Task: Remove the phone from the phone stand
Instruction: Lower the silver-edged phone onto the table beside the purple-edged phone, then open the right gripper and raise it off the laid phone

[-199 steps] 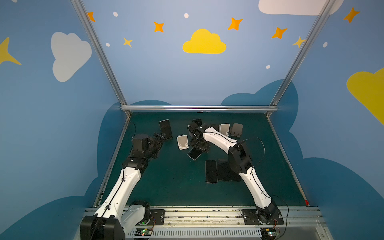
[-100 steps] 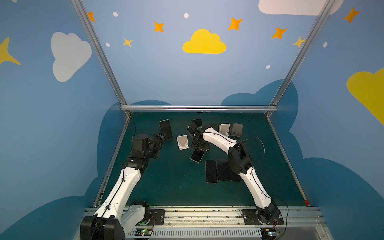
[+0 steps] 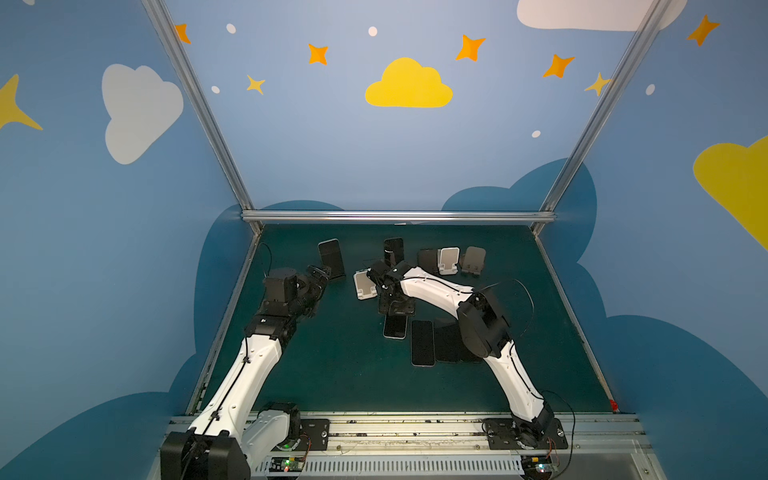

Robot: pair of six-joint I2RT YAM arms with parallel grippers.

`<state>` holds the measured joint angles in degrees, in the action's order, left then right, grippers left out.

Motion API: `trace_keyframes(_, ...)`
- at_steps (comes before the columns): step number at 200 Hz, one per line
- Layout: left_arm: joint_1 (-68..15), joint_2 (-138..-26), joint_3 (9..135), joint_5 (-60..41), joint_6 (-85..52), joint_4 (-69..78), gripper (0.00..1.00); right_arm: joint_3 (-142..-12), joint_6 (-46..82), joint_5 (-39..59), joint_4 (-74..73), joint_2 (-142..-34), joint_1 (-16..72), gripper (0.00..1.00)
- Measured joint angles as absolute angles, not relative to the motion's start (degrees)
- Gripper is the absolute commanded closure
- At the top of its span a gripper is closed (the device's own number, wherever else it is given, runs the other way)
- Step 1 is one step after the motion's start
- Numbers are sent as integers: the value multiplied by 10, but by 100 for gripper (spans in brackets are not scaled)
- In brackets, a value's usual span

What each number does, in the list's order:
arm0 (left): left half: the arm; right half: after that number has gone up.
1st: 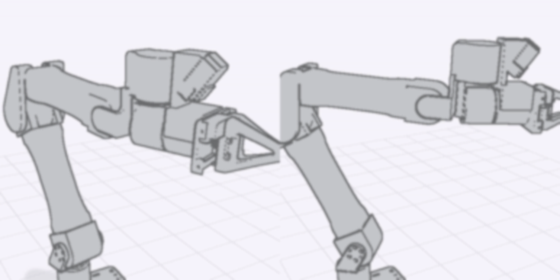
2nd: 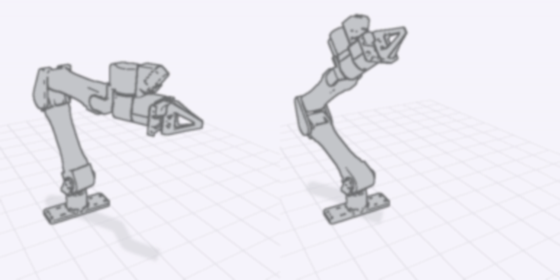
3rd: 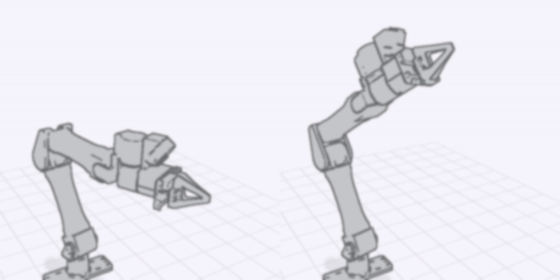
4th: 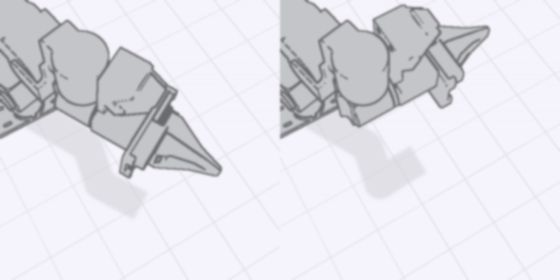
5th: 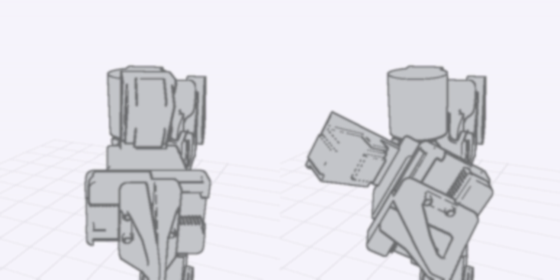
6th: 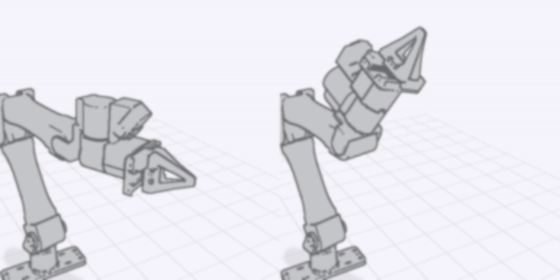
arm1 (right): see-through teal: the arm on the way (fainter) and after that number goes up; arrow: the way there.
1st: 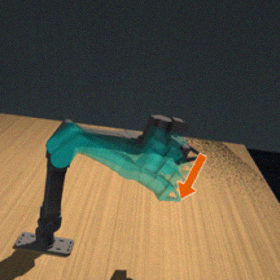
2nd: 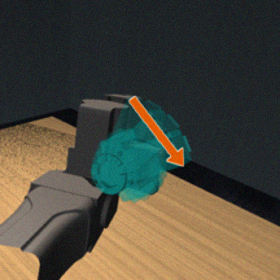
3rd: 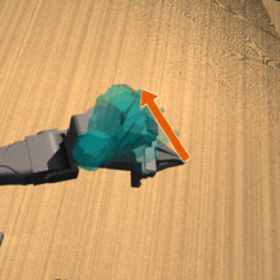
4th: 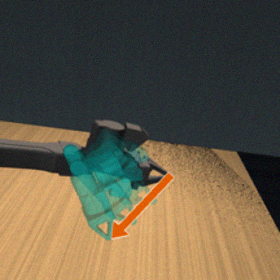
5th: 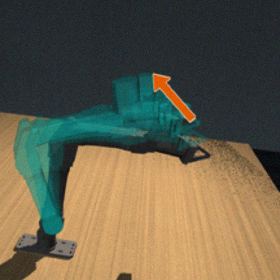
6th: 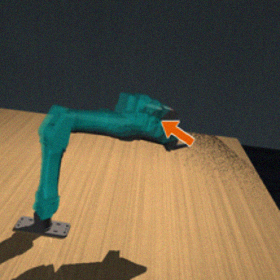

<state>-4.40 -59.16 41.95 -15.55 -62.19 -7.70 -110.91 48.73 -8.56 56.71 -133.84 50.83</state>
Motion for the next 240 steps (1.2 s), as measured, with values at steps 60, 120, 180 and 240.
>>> trace_keyframes(60, -44, -592, 417, -156, -622, -75, 0, -986, 459, -78, 527, -1266, 549, 28)
trace_keyframes(120, -45, -592, 417, -156, -622, -75, 0, -914, 461, -63, 514, -1220, 583, 17)
trace_keyframes(180, -47, -597, 417, -153, -616, -75, 0, -915, 459, -58, 515, -1219, 584, 10)
trace_keyframes(240, -50, -597, 417, -149, -615, -75, 0, -995, 399, -91, 562, -1180, 584, 10)
